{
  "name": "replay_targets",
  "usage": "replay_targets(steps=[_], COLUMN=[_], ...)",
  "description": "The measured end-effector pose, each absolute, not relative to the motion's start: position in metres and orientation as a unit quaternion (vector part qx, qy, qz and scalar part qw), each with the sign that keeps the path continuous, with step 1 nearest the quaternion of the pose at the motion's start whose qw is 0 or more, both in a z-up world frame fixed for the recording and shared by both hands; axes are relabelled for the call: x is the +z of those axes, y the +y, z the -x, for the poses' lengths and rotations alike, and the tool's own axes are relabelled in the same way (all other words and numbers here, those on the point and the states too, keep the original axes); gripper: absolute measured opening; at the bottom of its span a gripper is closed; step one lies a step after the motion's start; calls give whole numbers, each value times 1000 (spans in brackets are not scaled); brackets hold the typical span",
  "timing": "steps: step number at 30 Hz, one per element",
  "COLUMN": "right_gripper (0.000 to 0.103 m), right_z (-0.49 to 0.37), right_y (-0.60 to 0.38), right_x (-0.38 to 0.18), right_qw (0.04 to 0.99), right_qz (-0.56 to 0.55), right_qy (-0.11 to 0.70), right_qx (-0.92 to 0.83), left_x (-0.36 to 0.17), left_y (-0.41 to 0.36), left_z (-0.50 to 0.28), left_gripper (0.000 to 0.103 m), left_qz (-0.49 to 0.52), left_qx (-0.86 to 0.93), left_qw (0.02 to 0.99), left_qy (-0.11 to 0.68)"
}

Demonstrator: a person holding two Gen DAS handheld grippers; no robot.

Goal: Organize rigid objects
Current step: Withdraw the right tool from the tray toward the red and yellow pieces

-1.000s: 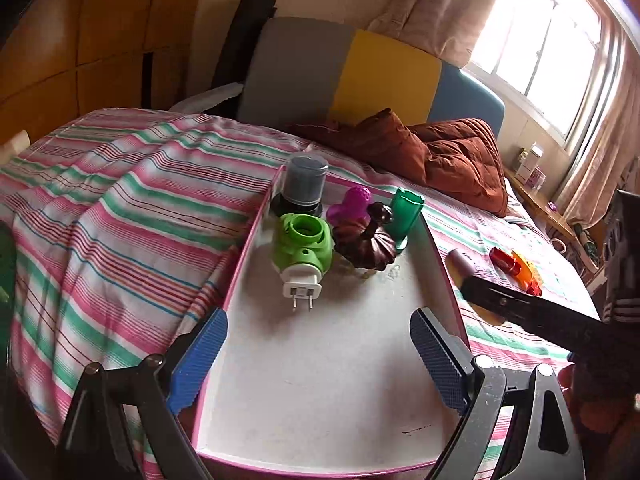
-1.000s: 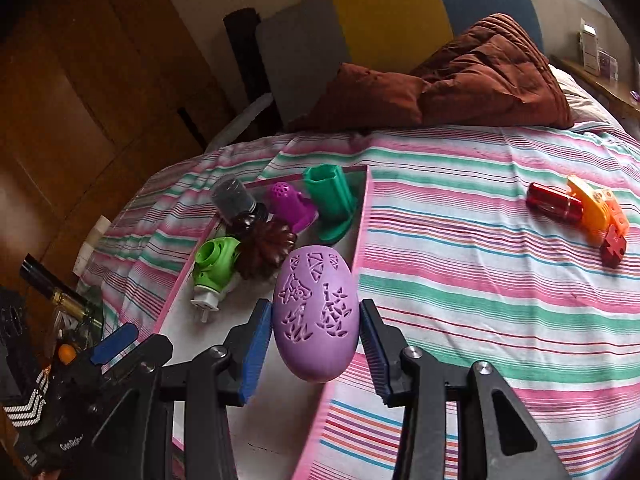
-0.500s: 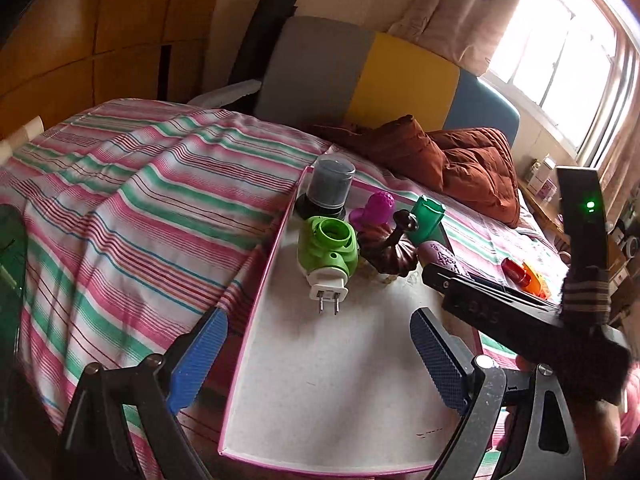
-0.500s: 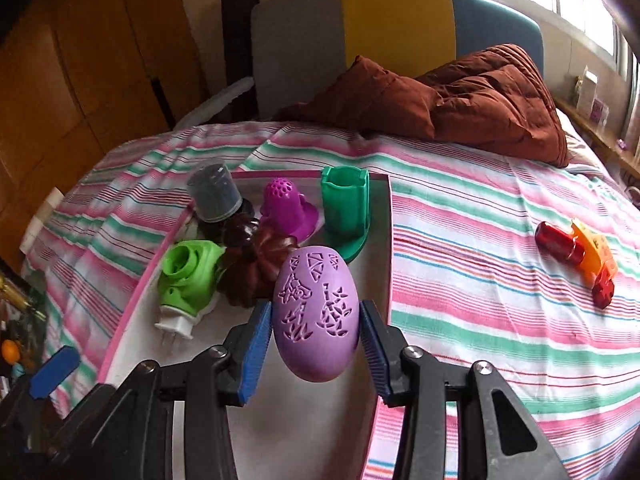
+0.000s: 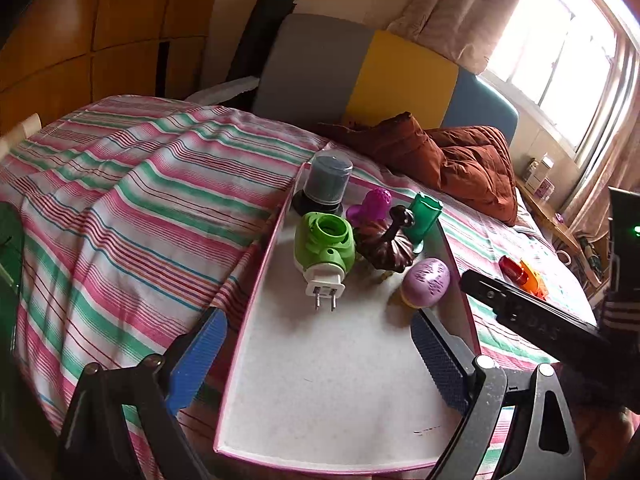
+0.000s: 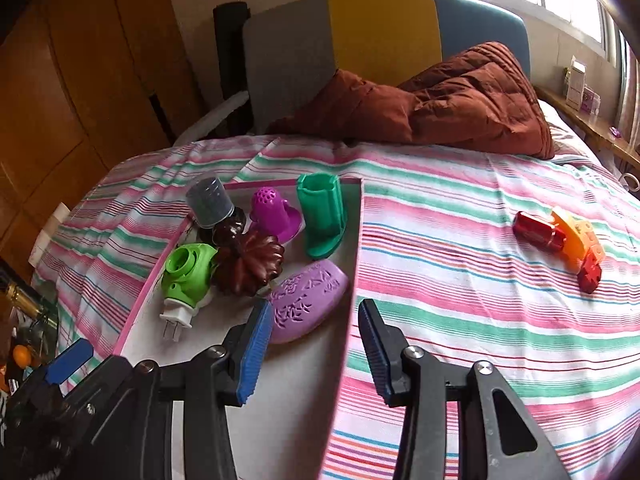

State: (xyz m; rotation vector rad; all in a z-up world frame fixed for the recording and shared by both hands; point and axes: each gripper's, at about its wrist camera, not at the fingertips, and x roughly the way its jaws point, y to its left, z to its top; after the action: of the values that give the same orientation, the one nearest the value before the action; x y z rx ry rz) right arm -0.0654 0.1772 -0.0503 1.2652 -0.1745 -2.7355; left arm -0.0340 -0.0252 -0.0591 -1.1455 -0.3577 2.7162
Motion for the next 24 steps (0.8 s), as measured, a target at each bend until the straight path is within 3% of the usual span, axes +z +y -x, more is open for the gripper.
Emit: replay_targets(steps=[24], right_gripper=[45], right_z=[12], right_y=[295], right_x=[-82], right_qw=[-38], right_qz=[-441], right_qy=[-72], right_qx=[-894], left_x=[-39], left_y=[34], left_z=[2], left_gripper=[100], left_qz=[373], left_qx=[904], left_qw=[188], left_qy=[-94])
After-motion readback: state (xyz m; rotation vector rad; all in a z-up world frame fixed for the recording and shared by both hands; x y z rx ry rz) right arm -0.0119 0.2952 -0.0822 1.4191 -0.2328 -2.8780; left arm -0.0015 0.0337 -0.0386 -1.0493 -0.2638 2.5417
